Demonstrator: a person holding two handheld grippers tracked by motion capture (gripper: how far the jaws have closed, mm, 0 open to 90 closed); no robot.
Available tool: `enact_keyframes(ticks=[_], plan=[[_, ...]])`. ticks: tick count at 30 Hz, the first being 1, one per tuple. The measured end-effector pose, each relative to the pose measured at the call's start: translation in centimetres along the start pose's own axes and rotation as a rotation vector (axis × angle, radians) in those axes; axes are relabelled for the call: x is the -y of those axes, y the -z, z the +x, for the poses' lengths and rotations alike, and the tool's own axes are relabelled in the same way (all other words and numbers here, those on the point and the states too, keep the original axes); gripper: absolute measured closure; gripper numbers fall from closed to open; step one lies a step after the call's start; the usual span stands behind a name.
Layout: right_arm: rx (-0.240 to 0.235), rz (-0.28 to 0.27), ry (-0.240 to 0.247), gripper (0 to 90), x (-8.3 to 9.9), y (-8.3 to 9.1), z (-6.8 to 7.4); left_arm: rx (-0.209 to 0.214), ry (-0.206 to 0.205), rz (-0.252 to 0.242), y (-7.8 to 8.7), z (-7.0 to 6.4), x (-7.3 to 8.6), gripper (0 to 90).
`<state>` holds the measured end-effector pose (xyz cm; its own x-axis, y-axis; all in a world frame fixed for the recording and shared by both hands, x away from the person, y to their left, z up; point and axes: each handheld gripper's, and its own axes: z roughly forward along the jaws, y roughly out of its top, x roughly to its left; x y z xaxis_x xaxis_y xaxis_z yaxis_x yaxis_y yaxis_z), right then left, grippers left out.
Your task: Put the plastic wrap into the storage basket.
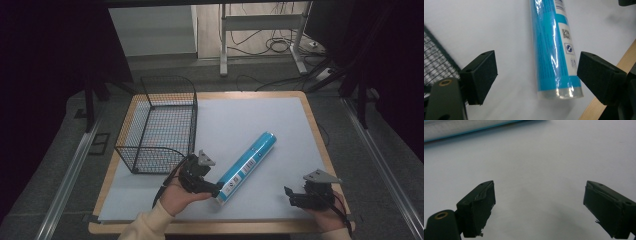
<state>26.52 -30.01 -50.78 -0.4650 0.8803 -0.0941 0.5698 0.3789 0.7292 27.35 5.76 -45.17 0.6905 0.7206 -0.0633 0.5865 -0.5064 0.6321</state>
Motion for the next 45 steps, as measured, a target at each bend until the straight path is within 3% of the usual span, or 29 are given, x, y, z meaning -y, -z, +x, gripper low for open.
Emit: enact_keyframes(ticks=[12,35,45], plan=[[-0.006,-0.005,0.001,10.7,0.0,0.0,0.0,-0.005,-0.024,0.015,-1.1,-0.5,-2.4,16.9],[0.000,0.000,0.002,10.7,0.1,-0.1,0.0,0.034,-0.039,0.050,-3.6,-1.4,-4.8,16.6],[-0.005,0.002,-0.001,10.7,0.1,-0.1,0.0,0.041,-0.047,0.078,-5.5,-1.8,-6.2,16.1]])
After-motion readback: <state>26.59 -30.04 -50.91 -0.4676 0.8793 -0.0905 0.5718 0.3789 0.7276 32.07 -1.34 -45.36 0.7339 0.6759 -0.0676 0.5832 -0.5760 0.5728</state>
